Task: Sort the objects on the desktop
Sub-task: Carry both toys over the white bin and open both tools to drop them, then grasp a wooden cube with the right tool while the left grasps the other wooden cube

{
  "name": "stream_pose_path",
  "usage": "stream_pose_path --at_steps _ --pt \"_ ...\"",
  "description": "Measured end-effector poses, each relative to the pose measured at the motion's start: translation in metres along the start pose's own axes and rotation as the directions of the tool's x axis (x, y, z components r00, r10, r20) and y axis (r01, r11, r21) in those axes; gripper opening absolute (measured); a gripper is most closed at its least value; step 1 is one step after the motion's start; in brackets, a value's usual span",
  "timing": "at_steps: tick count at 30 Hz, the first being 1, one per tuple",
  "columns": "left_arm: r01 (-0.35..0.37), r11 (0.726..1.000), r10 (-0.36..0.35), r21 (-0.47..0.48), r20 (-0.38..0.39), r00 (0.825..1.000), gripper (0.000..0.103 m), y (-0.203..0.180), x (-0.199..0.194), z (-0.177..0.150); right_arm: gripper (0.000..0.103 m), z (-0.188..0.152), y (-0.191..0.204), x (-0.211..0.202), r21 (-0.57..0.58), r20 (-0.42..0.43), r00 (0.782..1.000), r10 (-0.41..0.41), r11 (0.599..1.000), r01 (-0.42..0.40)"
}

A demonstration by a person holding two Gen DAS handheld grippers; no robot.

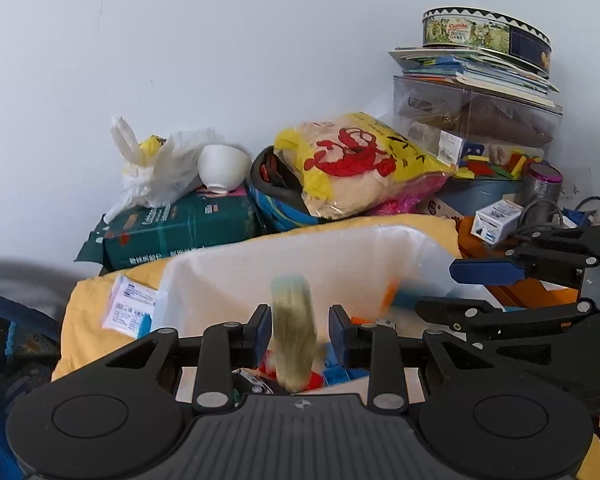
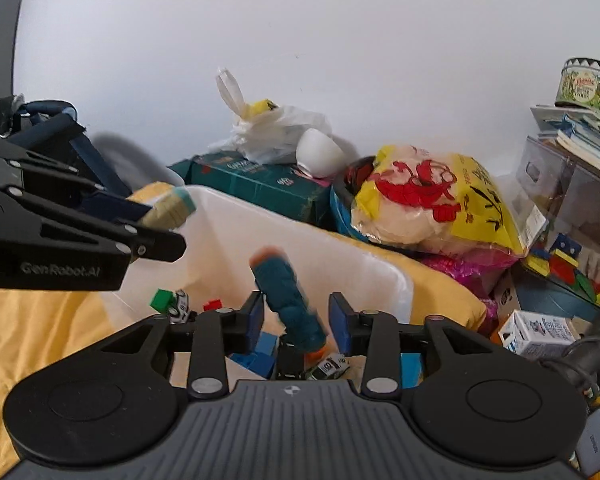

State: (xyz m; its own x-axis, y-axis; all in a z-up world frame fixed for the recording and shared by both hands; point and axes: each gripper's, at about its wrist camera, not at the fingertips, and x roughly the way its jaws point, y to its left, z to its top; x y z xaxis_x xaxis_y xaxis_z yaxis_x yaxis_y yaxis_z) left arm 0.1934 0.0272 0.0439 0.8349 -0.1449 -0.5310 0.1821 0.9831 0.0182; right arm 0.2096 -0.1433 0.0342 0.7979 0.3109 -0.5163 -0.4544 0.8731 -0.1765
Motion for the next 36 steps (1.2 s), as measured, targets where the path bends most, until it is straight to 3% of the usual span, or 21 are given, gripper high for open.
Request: stream_pose_path --at_steps 7,12,16,23,27,34,36 --pt "0.009 0.999 -0.009 0.033 0.016 1.000 0.044 0.003 -0.037 -0.026 0.044 -0.016 0.003 -0.031 0.013 0.035 0.999 0.038 0.999 -0.038" --pt "0.029 1.000 -0.029 0.003 -0.069 0.997 0.045 0.002 -0.060 -0.078 0.048 -0.048 0.015 -0.064 0.018 0.034 0.996 0.084 0.996 -0.085" --pt "0.055 0.998 -0.050 0.023 -0.179 0.983 0.045 -0.010 -0.060 -0.125 0.047 -0.085 0.028 -0.073 0.075 -0.064 0.989 0.133 0.989 -0.128" --pt "0.062 0.996 -0.075 -0.056 -0.276 0.958 0.045 -0.009 -0.076 -0.181 0.045 -0.140 0.062 -0.068 0.156 -0.218 0.942 0.254 0.962 -0.223" --pt "0.048 0.996 -0.069 -0.076 -0.311 0.948 0.045 -0.005 -0.083 -0.197 0.045 -0.142 0.083 -0.060 0.137 -0.220 0.932 0.288 0.955 -0.263" --pt "0.019 0.996 -0.046 -0.090 -0.311 0.949 0.046 0.000 -0.089 -0.202 0.045 -0.132 0.117 -0.038 0.138 -0.182 0.944 0.275 0.958 -0.252" --pt "0.019 0.996 -0.044 -0.086 -0.304 0.952 0.047 0.001 -0.092 -0.201 0.050 -0.132 0.126 -0.033 0.130 -0.181 0.948 0.261 0.962 -0.239"
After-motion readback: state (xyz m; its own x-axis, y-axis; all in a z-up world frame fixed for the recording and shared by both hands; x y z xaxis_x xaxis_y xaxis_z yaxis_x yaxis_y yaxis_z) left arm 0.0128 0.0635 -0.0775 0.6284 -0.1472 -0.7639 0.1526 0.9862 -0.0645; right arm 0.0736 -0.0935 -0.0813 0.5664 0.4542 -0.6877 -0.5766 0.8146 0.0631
